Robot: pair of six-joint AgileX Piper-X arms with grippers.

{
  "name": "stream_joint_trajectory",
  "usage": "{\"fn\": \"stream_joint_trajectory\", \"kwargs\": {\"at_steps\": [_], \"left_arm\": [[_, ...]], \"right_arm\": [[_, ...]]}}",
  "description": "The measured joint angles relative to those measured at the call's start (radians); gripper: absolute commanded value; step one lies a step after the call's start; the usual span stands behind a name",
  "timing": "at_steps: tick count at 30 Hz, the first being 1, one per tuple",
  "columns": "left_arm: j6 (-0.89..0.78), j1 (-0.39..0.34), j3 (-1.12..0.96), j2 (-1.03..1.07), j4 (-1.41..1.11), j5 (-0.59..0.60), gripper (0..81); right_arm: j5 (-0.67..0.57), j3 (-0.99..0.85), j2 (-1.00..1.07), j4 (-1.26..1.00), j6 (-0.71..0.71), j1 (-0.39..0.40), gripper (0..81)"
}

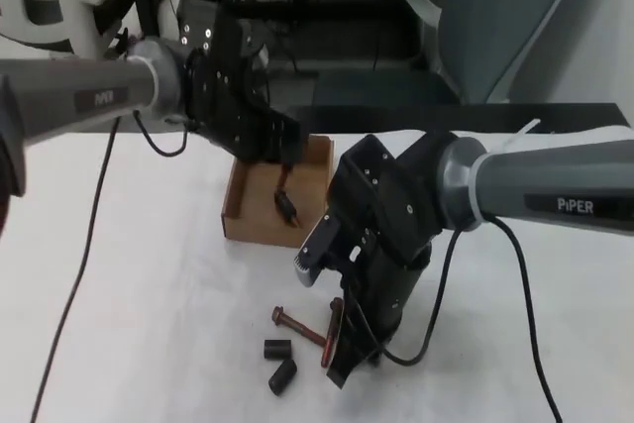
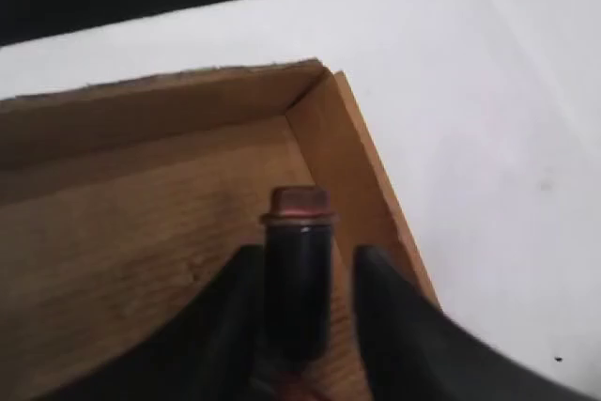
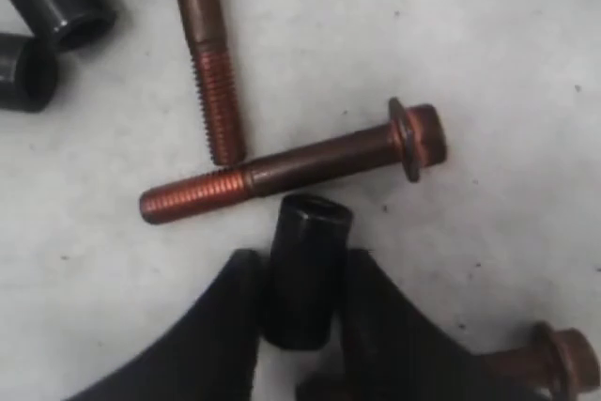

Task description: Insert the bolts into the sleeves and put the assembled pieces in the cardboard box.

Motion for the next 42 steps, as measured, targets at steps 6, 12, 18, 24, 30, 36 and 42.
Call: {"fn": "stream_joint_trajectory", "kwargs": {"at_steps": [6, 12, 18, 24, 30, 36, 42], "left_arm": [[-0.016, 0.003, 0.000, -0.020, 0.020, 0.020, 70.0], [0.002, 0.031, 0.000, -0.159, 0.206, 0.021, 70.0], [0.123, -0.014, -0.001, -0.280, 0.431, 0.014, 70.0], [0.135, -0.182, -0.001, -0.266, 0.527, -0.095, 70.0], [0.095, -0.371, -0.001, -0.194, 0.580, -0.140, 70.0], [0.060, -0.509, -0.001, -0.118, 0.579, -0.185, 70.0], [0.042, -0.522, -0.001, -0.081, 0.576, -0.275, 70.0]], "right_arm": [[-0.004, -0.003, 0.000, 0.006, 0.011, -0.001, 0.6], [0.010, -0.003, -0.071, 0.020, 0.074, -0.001, 0.6], [0.155, -0.003, -0.270, 0.031, 0.198, -0.001, 0.6], [0.394, -0.003, -0.476, 0.196, 0.357, -0.044, 0.6], [0.457, 0.004, -0.582, 0.351, 0.452, -0.180, 0.6], [0.319, 0.190, -0.722, 0.275, 0.495, -0.262, 0.6], [0.123, 0.413, -0.909, 0.179, 0.556, -0.266, 0.6]]}}
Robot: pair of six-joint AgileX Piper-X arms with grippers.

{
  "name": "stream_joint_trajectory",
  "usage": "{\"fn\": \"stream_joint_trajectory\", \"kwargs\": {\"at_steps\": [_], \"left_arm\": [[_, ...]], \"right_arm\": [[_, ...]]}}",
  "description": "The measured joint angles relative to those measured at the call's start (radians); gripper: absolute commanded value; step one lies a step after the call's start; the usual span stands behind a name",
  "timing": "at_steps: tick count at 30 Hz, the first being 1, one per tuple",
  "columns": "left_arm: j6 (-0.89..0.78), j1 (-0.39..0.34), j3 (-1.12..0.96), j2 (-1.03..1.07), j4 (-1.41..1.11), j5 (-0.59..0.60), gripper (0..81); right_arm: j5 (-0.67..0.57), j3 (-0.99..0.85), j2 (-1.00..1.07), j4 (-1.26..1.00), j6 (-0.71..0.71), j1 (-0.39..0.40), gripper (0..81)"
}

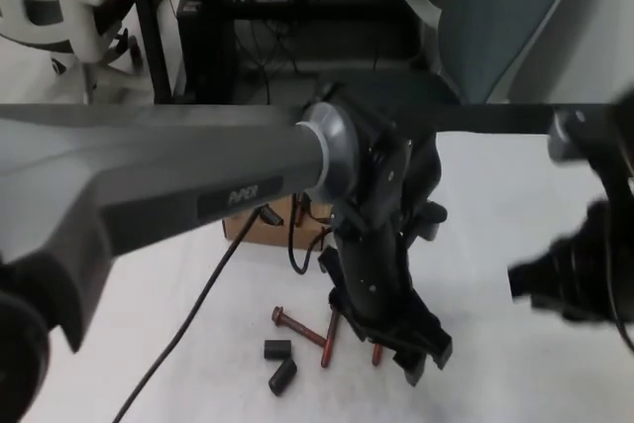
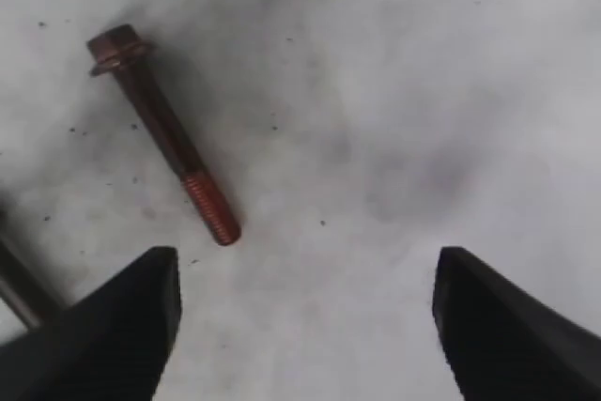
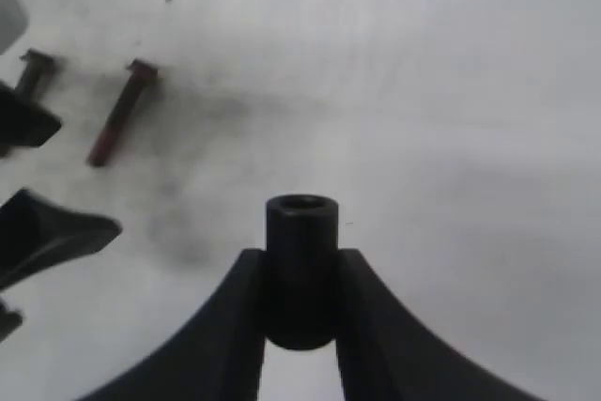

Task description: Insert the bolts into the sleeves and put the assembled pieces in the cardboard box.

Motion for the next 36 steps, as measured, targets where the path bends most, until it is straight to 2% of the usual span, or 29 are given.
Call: {"fn": "stream_joint_trajectory", "kwargs": {"at_steps": [5, 8, 17, 24, 26, 28, 29, 30, 36], "left_arm": [[-0.006, 0.028, 0.000, 0.030, -0.064, -0.012, 70.0], [-0.016, 0.036, 0.000, 0.048, -0.117, -0.019, 64.4], [-0.047, 0.039, -0.006, 0.062, -0.240, -0.018, 64.4], [-0.067, 0.045, -0.030, 0.120, -0.237, -0.030, 63.7], [-0.077, 0.045, -0.032, 0.122, -0.237, -0.055, 54.0], [-0.083, 0.045, -0.032, 0.125, -0.237, -0.084, 26.7], [-0.085, 0.045, -0.032, 0.125, -0.234, -0.099, 8.0], [-0.084, 0.045, -0.034, 0.129, -0.228, -0.110, 1.0], [-0.057, 0.051, -0.042, 0.130, -0.187, -0.116, 1.8]], "right_arm": [[-0.062, 0.069, -0.077, -0.019, 0.025, 0.000, 0.6], [-0.095, 0.070, -0.086, -0.046, 0.024, 0.000, 0.6], [-0.166, 0.070, -0.086, -0.148, 0.027, 0.000, 0.6], [-0.212, 0.071, -0.086, -0.169, 0.020, 0.000, 0.6], [-0.219, 0.071, -0.086, -0.174, 0.012, 0.000, 0.6], [-0.229, 0.071, -0.086, -0.179, 0.002, 0.000, 0.6], [-0.232, 0.071, -0.086, -0.179, -0.004, 0.000, 0.6], [-0.232, 0.071, -0.086, -0.181, -0.013, 0.000, 0.6], [-0.232, 0.074, -0.100, -0.232, -0.112, 0.000, 0.6]]}}
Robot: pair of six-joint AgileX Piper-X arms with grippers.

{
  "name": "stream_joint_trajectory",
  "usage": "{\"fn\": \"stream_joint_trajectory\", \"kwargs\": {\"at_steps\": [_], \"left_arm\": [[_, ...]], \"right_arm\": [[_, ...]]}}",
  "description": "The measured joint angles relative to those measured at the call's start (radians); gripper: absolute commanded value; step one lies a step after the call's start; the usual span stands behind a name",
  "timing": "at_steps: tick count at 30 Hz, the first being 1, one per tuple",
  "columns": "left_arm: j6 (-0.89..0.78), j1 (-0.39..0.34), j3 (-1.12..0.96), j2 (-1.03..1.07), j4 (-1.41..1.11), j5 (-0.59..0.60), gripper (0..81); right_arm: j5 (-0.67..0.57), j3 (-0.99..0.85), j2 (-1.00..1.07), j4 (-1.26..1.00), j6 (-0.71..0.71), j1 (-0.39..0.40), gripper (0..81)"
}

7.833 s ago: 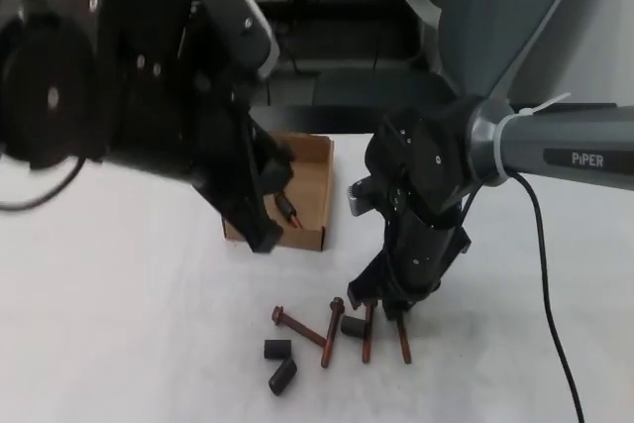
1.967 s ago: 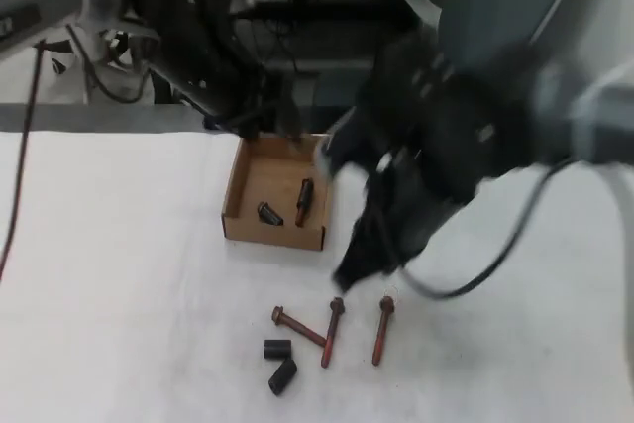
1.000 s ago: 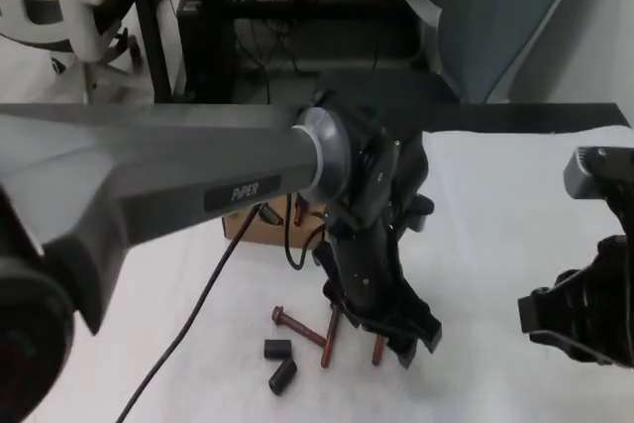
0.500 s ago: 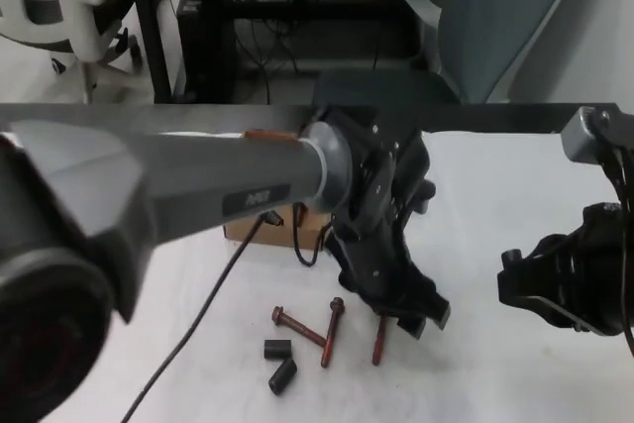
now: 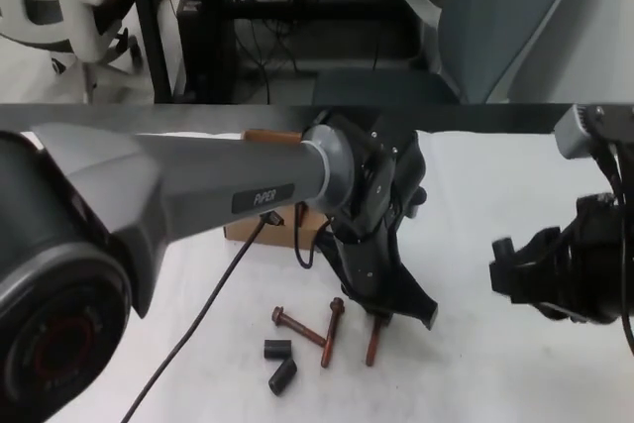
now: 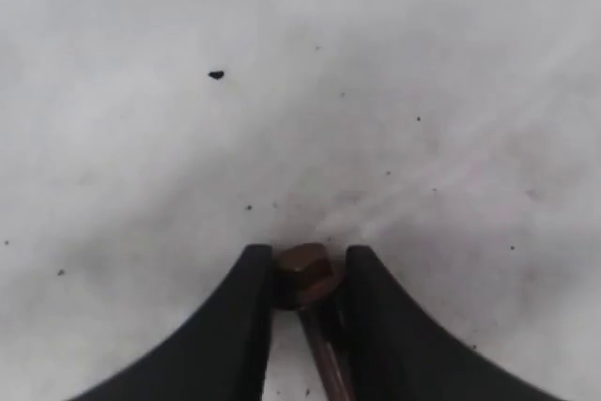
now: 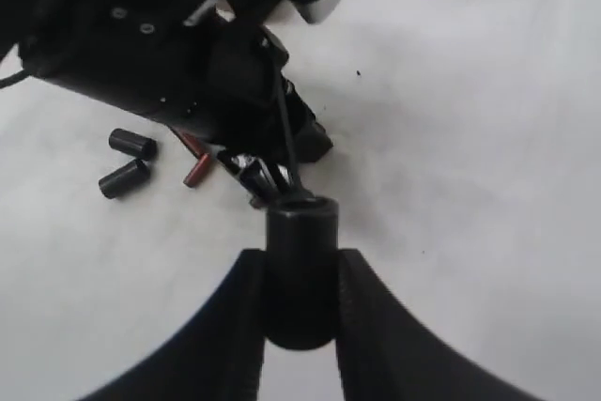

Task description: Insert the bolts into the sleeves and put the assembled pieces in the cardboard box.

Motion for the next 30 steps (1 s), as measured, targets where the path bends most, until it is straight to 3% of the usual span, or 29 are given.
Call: {"fn": "stream_joint_trajectory", "kwargs": {"at_steps": [7, 12, 21, 26, 30], "left_arm": [[0.008, 0.012, 0.034, -0.124, -0.004, 0.000, 1.8], [0.032, 0.028, 0.137, -0.424, -0.191, 0.000, 1.8], [-0.006, -0.010, 0.760, -1.034, -0.697, -0.010, 1.8], [-0.098, -0.066, 1.100, -1.299, -1.098, -0.025, 1.8], [-0.122, -0.080, 1.224, -1.370, -1.234, -0.083, 1.8]], "right_arm": [[-0.004, 0.085, -0.171, -0.187, -0.052, 0.005, 0.6], [-0.031, 0.282, -0.351, -0.301, -0.056, 0.074, 0.6], [-0.021, 0.458, -0.520, -0.425, -0.053, 0.285, 0.6], [0.063, 0.533, -0.446, -0.620, -0.086, 0.409, 0.6], [0.142, 0.579, -0.307, -0.799, -0.092, 0.503, 0.6]]}}
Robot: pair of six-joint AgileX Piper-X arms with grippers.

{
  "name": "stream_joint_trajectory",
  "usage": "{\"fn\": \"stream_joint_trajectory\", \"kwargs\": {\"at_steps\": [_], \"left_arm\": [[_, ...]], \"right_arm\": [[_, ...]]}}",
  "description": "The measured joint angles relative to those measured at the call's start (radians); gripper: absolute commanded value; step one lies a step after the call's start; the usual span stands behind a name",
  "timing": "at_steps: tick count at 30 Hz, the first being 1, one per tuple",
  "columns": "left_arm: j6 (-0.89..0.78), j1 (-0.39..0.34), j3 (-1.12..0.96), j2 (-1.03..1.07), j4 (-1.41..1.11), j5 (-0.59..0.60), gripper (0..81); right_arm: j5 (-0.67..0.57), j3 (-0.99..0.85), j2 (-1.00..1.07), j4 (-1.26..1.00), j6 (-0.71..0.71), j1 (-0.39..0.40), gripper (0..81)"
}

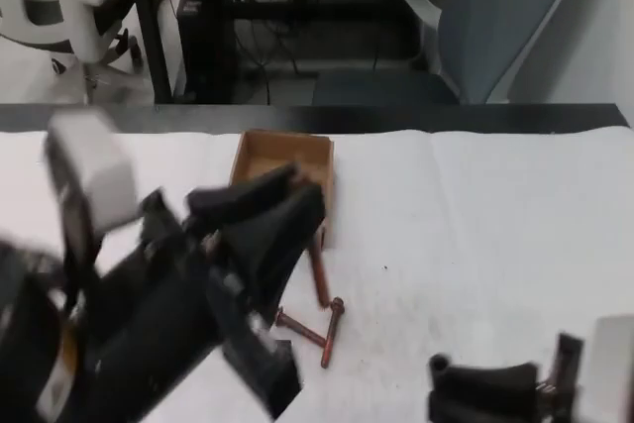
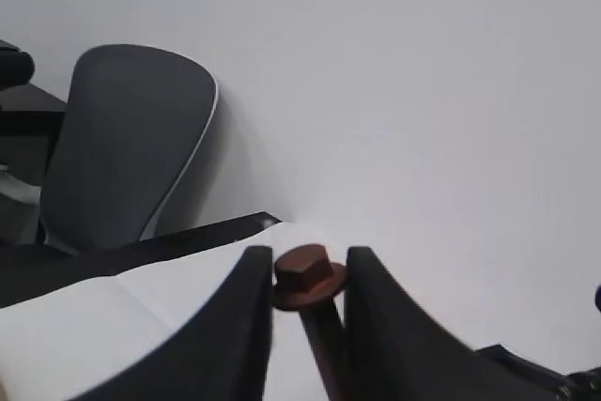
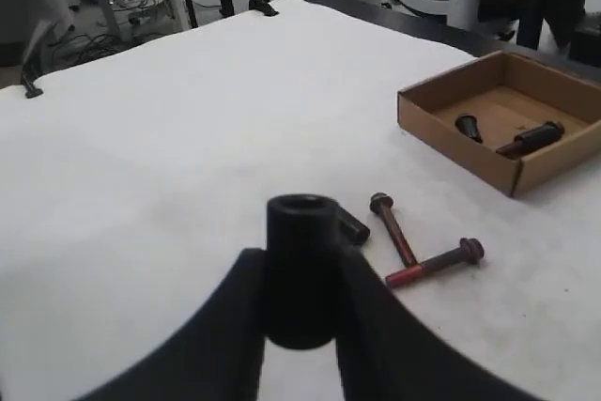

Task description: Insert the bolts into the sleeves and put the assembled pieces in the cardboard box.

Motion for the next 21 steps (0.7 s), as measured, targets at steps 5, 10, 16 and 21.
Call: {"fn": "stream_joint_trajectory", "kwargs": {"at_steps": [5, 10, 16, 21], "left_arm": [[0.013, -0.002, 0.057, -0.001, -0.039, -0.026, 1.8], [0.079, -0.002, 0.067, -0.001, -0.061, -0.066, 1.8], [0.147, -0.002, 0.067, -0.001, -0.061, -0.073, 1.8], [0.159, -0.002, 0.067, -0.001, -0.044, -0.073, 1.8]], "right_arm": [[0.038, -0.001, 0.246, -0.237, -0.004, 0.095, 0.6], [0.047, -0.061, 0.469, -0.448, 0.005, 0.148, 0.6], [0.010, -0.143, 0.584, -0.502, 0.050, 0.183, 0.6], [0.008, -0.180, 0.588, -0.505, 0.052, 0.185, 0.6]]}}
